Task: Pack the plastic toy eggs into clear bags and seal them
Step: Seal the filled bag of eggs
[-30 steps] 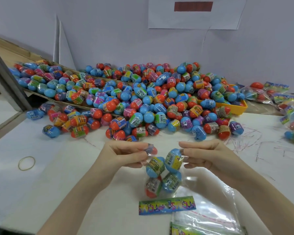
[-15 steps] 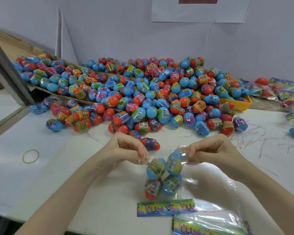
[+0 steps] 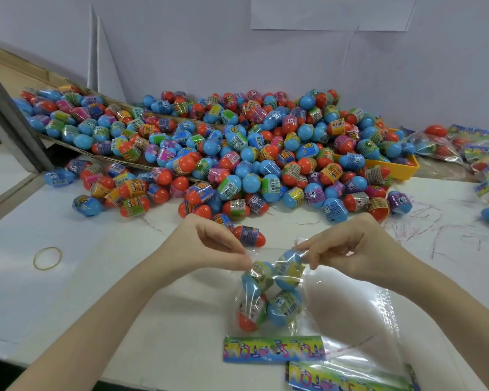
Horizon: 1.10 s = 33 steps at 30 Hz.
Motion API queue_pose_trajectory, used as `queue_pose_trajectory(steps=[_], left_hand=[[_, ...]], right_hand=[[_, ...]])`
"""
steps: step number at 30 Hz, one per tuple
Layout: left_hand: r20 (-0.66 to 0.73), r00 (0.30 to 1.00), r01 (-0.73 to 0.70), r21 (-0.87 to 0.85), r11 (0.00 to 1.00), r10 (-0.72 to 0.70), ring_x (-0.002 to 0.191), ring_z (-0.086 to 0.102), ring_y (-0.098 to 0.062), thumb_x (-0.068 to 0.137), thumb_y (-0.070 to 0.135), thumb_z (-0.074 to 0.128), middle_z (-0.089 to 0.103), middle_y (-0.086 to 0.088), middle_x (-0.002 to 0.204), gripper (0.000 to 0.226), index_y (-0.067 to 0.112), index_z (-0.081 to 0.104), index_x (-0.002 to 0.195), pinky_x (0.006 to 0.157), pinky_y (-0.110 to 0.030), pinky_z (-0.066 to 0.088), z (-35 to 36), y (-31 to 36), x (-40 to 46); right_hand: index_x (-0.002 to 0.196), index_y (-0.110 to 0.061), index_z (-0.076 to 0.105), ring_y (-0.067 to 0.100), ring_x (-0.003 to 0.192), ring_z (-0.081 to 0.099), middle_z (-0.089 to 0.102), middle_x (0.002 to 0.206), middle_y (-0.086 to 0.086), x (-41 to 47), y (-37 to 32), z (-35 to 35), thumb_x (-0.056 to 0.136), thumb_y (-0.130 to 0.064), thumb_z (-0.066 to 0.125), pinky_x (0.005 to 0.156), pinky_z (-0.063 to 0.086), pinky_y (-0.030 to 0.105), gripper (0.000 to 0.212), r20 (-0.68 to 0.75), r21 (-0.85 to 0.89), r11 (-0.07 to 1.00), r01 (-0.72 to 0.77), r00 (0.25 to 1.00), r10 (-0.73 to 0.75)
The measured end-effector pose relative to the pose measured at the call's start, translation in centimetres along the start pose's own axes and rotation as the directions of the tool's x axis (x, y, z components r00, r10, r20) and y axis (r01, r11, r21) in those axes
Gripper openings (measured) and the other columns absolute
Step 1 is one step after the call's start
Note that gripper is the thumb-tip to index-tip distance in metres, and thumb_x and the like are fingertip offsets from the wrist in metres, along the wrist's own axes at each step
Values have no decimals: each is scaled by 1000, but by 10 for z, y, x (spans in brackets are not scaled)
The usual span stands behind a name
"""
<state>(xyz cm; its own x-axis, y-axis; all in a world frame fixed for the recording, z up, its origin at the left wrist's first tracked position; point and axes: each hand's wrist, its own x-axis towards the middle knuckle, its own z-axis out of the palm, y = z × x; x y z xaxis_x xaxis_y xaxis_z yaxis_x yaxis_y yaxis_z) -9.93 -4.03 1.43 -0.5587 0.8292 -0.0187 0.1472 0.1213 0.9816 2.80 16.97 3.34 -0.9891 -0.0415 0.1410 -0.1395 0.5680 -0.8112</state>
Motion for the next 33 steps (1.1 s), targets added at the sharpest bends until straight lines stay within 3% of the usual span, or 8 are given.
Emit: queue_pose_trajectory(steps=[10, 13, 17, 20, 23, 27, 29, 33], left_hand=[[-93, 996, 2, -26, 1000, -4, 63, 68, -11, 39, 22, 84, 70, 1, 65, 25, 22, 74, 61, 60, -15, 51, 14, -1, -8], [-138, 990, -25, -42, 999, 19, 63, 67, -11, 39, 20, 84, 69, -1, 64, 25, 20, 74, 62, 62, -17, 53, 14, -2, -10], [-170, 984, -72, -65, 995, 60, 62, 68, -11, 39, 16, 82, 69, 0, 65, 23, 20, 74, 61, 62, -15, 52, 19, -1, -13], [-216, 974, -88, -82, 993, 68, 63, 68, -10, 38, 15, 81, 69, 0, 64, 25, 19, 74, 62, 64, -17, 54, 19, -1, -17], [-242, 969, -64, -77, 995, 44, 70, 70, -10, 41, 13, 80, 72, 3, 73, 29, 23, 75, 67, 64, -15, 52, 19, -2, -20], [-110, 986, 103, -195, 975, -126, 90, 69, -17, 50, 37, 89, 70, 4, 105, 62, 32, 65, 106, 67, -23, 55, 16, -5, -26], [37, 982, 191, -194, 962, -187, 89, 70, -14, 42, 57, 83, 72, 2, 99, 62, 38, 69, 100, 65, -23, 55, 20, -1, -28], [67, 990, 129, -141, 982, -120, 63, 68, -4, 51, 48, 81, 72, 8, 68, 21, 33, 75, 64, 53, -14, 50, 23, 9, -27]], right_hand=[[71, -24, 76, 5, 104, 62, 67, 110, -12, -10, -3, -16, 70, -3, 58, 85, 50, 19, 27, 259, 127, 981, -145, 960, 108], [75, -27, 75, 12, 96, 67, 69, 106, -10, -7, -10, -15, 66, -33, 74, 81, 54, 26, 11, 82, 238, 959, -154, 987, 138], [93, -41, 62, -7, 85, 62, 69, 91, -14, -1, -16, 12, 39, -61, 76, 73, 49, 9, 59, 98, 108, 967, -232, 970, 222], [90, -46, 61, -6, 63, 55, 61, 73, -11, 2, -14, 23, 36, -61, 75, 55, 40, 8, 58, 134, 24, 967, -253, 960, 248], [89, -45, 63, 11, 61, 54, 61, 72, 11, 2, -10, 27, 31, -60, 79, 60, 42, 28, 62, 104, 124, 953, -276, 959, 264], [89, -43, 65, 37, 65, 57, 60, 70, 23, 1, -12, 30, 27, -53, 87, 62, 42, 38, 67, 70, 263, 928, -265, 964, 255], [90, -43, 66, 22, 55, 54, 59, 60, 5, 1, -14, 28, 25, -52, 86, 55, 41, 31, 69, 41, 285, 928, -241, 970, 239], [95, -31, 70, 10, 43, 48, 55, 48, -1, 1, -18, 18, 40, -22, 91, 46, 37, 17, 59, 117, 439, 868, -234, 972, 203]])
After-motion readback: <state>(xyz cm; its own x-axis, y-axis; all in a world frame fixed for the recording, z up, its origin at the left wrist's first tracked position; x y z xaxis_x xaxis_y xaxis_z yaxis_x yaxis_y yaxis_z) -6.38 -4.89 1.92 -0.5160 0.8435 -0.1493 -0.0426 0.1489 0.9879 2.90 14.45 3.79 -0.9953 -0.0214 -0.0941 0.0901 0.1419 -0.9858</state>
